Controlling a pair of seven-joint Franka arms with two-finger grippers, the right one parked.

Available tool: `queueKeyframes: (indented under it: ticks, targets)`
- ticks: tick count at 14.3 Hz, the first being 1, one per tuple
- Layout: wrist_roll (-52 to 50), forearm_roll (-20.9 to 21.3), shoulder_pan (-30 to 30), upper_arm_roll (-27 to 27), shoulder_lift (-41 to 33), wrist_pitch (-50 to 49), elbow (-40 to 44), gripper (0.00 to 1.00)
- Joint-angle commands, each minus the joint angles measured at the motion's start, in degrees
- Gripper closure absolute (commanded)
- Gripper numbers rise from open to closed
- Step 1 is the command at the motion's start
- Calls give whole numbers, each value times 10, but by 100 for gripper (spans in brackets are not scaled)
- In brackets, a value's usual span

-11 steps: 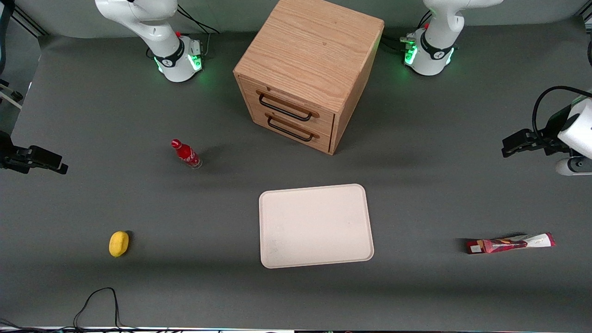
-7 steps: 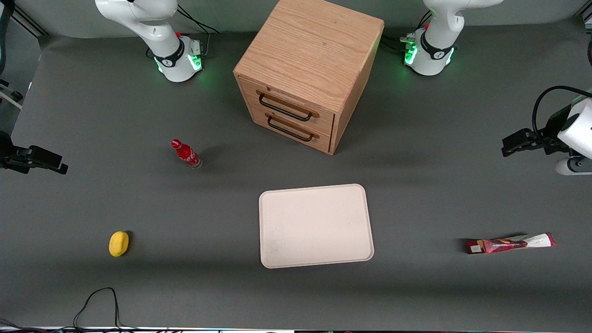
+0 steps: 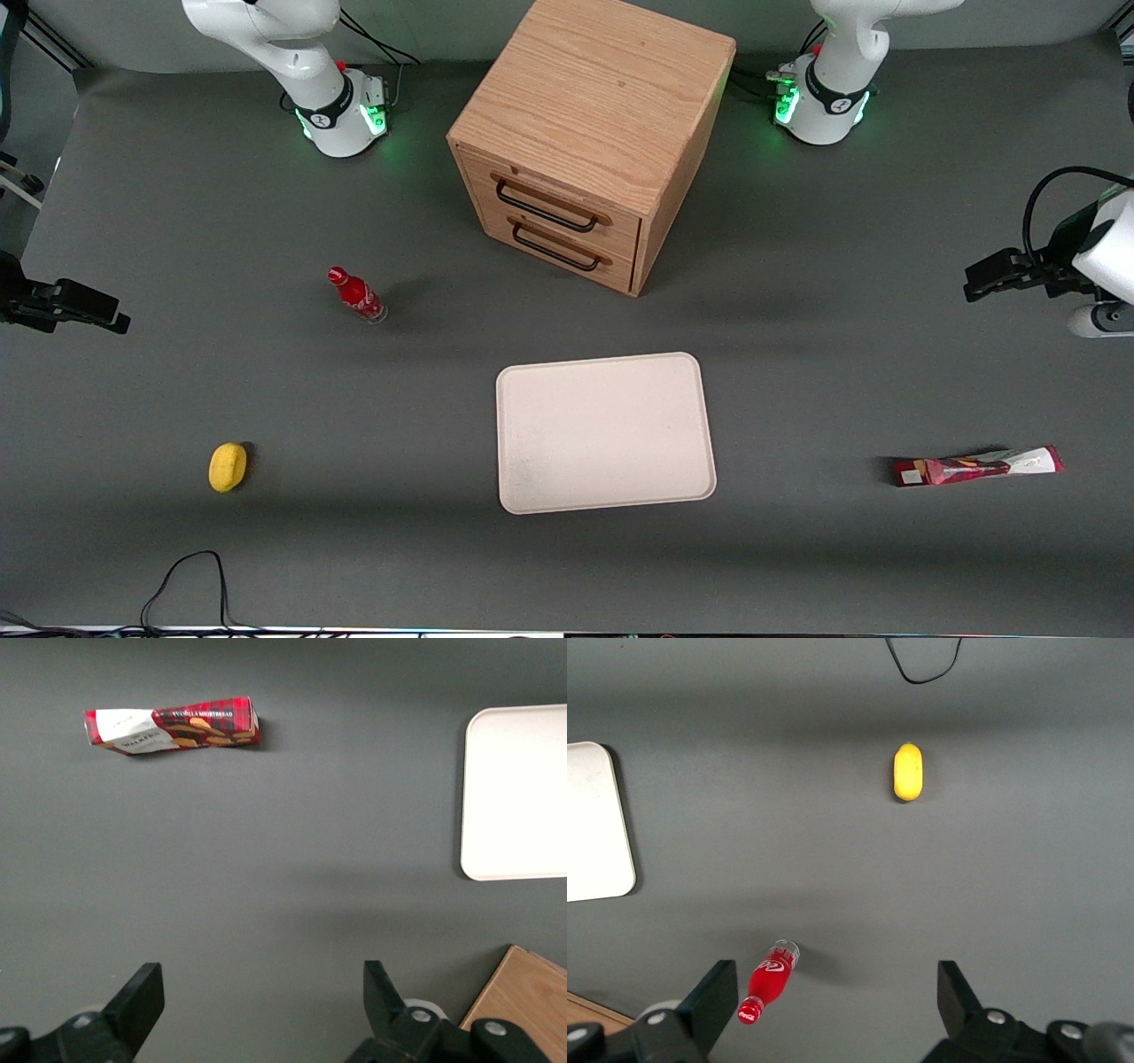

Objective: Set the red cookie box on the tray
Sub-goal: 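Move the left gripper over the red-and-white cookie box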

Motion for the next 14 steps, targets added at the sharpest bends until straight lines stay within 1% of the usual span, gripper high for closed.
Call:
queueKeyframes:
  ticks: [1,4,6,7,8,11,12,14]
  targets:
    - [6,2,17,6,93,-5,111,0]
    - [10,1,52,6,196,-6,234,0]
    - [49,2,80,6,271,-9,324,0]
    - [72,2,91,6,298,-5,355,0]
    - [79,2,97,6,321,1,373,0]
    - [72,2,106,7,331,31,375,0]
    - [60,2,107,8,331,31,374,0]
    - [-7,1,116,7,329,27,373,0]
